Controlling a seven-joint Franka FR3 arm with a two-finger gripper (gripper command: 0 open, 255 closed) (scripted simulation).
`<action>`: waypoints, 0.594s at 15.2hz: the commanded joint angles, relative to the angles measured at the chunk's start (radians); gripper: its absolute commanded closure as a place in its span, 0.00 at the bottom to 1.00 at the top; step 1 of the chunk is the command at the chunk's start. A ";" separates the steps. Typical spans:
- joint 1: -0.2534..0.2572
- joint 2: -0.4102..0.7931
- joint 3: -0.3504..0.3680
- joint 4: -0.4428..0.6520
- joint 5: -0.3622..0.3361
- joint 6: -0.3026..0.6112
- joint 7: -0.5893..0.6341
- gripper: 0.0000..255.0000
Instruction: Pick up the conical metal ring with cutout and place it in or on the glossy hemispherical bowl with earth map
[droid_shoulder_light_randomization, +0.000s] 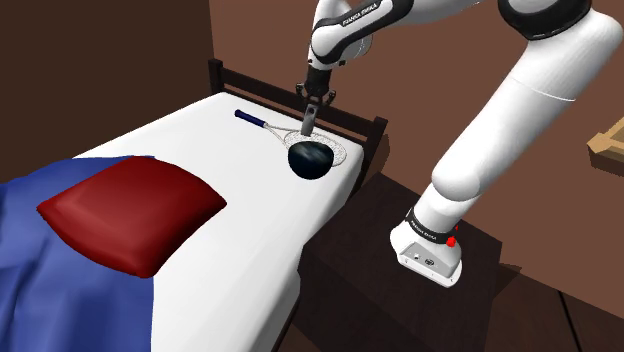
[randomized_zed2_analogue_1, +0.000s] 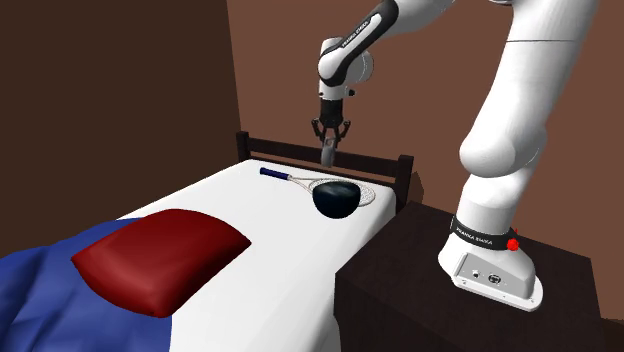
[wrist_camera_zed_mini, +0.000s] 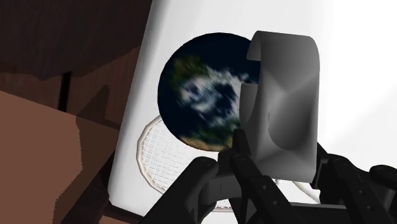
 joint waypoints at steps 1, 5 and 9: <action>-0.024 -0.041 -0.026 -0.041 0.003 0.000 -0.053 1.00; -0.059 -0.082 -0.070 -0.079 0.001 -0.003 -0.131 1.00; -0.059 -0.051 -0.070 -0.104 0.001 0.053 -0.131 1.00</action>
